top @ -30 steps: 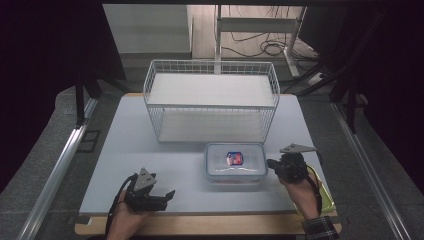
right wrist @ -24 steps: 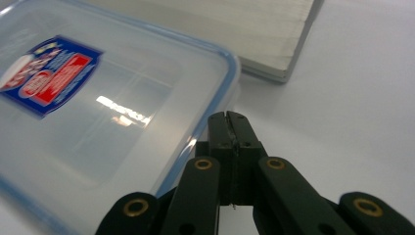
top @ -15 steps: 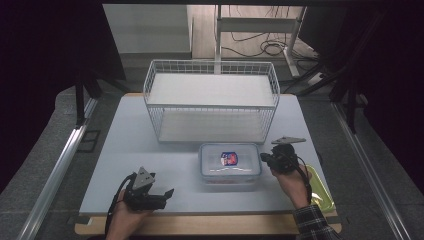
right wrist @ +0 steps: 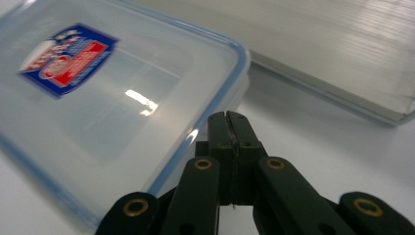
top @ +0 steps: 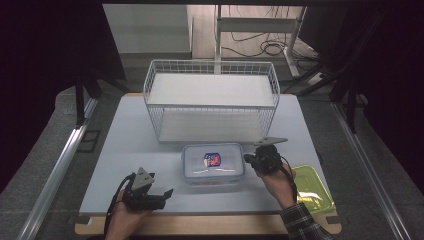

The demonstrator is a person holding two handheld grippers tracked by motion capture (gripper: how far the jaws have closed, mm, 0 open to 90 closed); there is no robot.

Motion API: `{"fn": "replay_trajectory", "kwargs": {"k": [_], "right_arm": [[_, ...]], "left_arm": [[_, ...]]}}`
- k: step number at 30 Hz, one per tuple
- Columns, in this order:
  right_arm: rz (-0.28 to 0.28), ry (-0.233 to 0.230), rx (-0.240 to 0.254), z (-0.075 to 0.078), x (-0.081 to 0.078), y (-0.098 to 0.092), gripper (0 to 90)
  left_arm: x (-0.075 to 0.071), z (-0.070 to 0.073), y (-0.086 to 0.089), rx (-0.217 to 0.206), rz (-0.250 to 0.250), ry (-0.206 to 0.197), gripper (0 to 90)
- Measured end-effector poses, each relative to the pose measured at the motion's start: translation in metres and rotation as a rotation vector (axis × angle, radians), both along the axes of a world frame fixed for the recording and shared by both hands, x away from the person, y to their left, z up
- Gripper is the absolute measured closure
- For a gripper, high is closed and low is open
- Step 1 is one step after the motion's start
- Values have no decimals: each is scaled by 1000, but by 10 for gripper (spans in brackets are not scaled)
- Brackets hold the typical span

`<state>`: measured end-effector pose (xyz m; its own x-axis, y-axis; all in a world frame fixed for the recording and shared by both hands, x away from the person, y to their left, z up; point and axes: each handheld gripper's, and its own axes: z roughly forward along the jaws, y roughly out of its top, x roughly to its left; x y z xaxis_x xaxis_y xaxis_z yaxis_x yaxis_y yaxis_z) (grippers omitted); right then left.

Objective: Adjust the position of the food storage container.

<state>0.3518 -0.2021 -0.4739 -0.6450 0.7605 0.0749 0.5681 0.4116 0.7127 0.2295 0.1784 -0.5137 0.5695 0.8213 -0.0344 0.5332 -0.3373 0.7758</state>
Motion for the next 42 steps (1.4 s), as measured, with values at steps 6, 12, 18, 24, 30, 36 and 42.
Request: {"fn": "replay_trajectory", "kwargs": {"k": [6,12,18,24,30,36,42], "right_arm": [[11,-11,-7,9,-24,-20,893],[-48,-21,3,18,-64,-65,893],[-157,-14,-17,24,-112,-124,893],[-224,-25,-34,25,-140,-153,892],[-290,-19,-55,20,-166,-177,891],[-291,0,-67,7,-173,-177,890],[-308,-16,-50,4,-170,-176,890]], "left_arm": [[0,0,0,3,-5,3,155],[1,-1,-2,1,-12,8,155],[1,-1,-2,0,-13,7,155],[0,-1,-1,-1,-7,6,155],[0,0,0,2,3,3,155],[0,0,1,2,8,6,155],[1,-1,0,2,5,8,155]]}}
